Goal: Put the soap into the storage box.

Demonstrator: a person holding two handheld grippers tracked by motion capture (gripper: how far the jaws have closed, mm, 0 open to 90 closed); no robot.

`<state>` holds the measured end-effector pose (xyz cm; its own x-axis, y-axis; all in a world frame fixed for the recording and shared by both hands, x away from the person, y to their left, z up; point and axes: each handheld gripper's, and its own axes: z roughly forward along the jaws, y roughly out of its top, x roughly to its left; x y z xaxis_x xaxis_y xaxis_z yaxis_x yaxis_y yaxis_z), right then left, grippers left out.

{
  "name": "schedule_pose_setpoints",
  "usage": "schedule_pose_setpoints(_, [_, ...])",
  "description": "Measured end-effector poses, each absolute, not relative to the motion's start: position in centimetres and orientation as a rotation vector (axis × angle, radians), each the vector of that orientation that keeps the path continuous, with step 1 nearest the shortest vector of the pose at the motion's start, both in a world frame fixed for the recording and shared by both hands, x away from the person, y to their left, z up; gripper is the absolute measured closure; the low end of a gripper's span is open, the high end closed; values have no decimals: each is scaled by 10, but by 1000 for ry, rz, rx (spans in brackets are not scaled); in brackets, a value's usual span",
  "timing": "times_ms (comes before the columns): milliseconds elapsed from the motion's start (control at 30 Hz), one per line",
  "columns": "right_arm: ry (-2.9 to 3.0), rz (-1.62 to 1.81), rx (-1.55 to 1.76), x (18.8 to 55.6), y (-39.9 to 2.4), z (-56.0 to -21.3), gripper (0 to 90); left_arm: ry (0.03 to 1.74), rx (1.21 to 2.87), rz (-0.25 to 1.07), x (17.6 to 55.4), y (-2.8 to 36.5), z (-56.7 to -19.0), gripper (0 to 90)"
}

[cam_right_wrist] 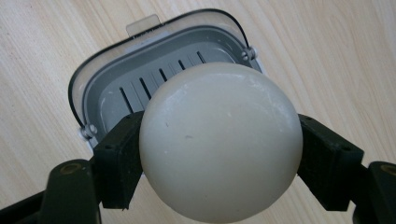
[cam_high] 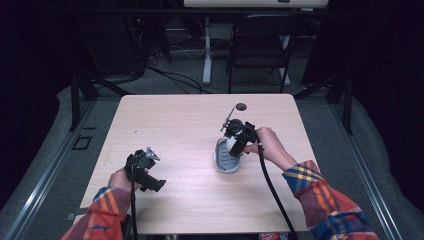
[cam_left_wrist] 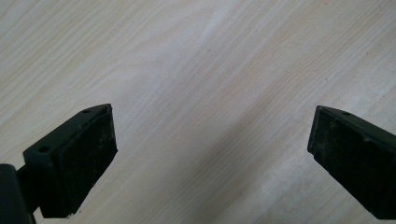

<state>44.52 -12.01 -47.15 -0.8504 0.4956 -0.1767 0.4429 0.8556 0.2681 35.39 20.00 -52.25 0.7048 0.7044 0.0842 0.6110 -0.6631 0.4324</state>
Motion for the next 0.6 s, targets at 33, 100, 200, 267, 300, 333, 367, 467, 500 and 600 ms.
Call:
schedule_pose_setpoints(33, [2791,314,711,445,-119,-472,238,1021,2541,345,354,200,-523,13])
schedule_pose_setpoints(100, [2797,317,713,446,-118,-472,238,1021,2541,343,354,200,-523,13])
schedule_pose_setpoints(200, [2802,305,700,446,-114,-475,238,1021,2541,344,354,199,-523,13])
schedule_pose_setpoints(267, [2812,303,692,447,-109,-479,238,1020,2543,346,354,199,-523,13])
schedule_pose_setpoints(300, [2812,303,692,447,-109,-479,238,1020,2543,345,354,199,-523,13])
schedule_pose_setpoints(333, [2819,300,681,447,-106,-480,238,1020,2543,344,354,199,-523,13])
schedule_pose_setpoints(367, [2821,294,680,447,-105,-481,238,1020,2543,344,354,199,-523,13])
schedule_pose_setpoints(467, [2827,290,670,448,-102,-484,238,1020,2543,344,354,199,-523,14])
schedule_pose_setpoints(500, [2827,290,670,448,-102,-484,238,1021,2542,344,354,200,-523,14])
schedule_pose_setpoints(600, [2835,290,664,447,-99,-489,238,1021,2542,346,354,200,-523,14])
